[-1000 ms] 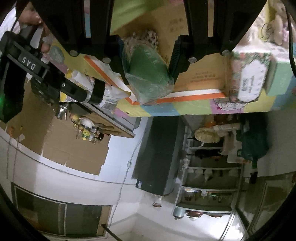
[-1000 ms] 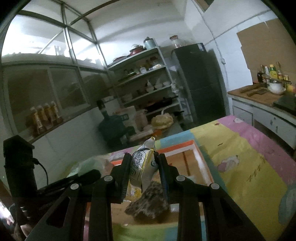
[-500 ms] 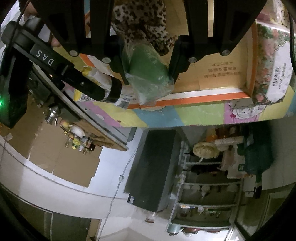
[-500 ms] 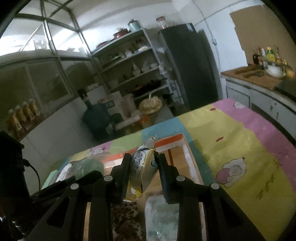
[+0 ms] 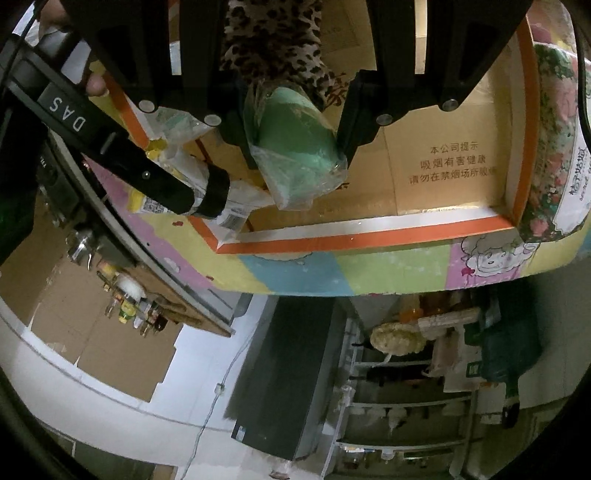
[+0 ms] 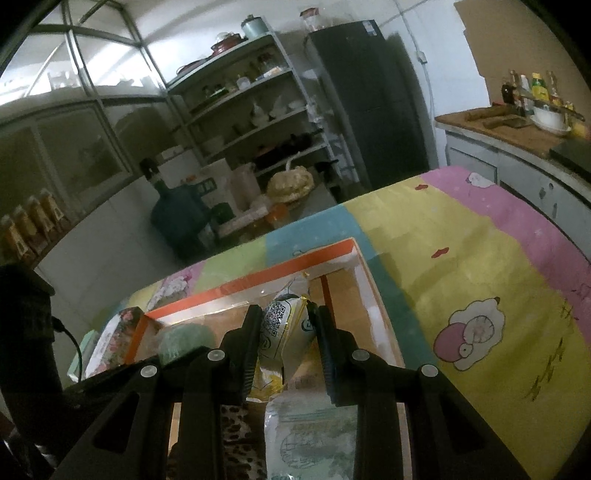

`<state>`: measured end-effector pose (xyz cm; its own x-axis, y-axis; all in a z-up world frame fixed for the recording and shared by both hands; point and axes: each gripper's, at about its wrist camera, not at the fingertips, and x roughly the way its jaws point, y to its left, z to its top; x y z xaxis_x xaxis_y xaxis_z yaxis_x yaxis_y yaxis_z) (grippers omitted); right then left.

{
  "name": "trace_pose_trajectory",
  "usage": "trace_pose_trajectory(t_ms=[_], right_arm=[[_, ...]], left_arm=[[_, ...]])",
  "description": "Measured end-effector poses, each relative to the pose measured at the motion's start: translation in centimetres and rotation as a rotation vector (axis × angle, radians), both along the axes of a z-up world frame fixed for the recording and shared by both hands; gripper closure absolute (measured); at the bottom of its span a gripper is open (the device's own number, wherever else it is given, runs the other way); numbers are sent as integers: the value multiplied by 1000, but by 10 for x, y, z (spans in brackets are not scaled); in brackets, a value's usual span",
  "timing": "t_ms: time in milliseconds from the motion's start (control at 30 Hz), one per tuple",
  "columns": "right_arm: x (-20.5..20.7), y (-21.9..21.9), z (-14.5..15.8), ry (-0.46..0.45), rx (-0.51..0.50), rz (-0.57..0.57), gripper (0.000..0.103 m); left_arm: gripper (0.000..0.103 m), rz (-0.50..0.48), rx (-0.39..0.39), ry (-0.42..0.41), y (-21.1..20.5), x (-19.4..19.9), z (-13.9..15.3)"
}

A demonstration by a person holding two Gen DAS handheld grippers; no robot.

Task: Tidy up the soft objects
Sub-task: 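Lower the green bag and yellow packet into the tray and open both tools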

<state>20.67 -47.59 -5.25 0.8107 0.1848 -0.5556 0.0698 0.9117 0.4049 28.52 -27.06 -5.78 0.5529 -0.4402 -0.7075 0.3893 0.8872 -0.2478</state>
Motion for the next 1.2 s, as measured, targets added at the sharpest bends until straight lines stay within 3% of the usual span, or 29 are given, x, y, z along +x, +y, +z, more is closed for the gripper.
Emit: trace_pose_trajectory(t_ms=[333,533,600,667,833,933,1067,1200], right_arm=[[3,-5,-12,53,40,4,70],[-7,-17,-13,31,134,8,50],[-10,-16,-9,15,125,13,47],[-13,-14,-4,2,116,18,44],[-23,-10,4,-28,115,22,41],[-30,-8,10,-45,115,16,34],[-43,-5,19,-66,122,10,33],[-59,2,30,-100,85,-7,33]], left_arm=[[60,-34,-27,109,-1,4,-17],[44,-21,-69,108,8,3,-18],[34,-10,-82,95,10,1,-15],[32,5,-95,66,14,-3,-9],[31,3,-122,21,21,-11,5],[31,-12,-128,-38,23,-22,17],[31,-14,-138,-112,28,-36,30],[30,-17,-101,-140,35,-46,39]])
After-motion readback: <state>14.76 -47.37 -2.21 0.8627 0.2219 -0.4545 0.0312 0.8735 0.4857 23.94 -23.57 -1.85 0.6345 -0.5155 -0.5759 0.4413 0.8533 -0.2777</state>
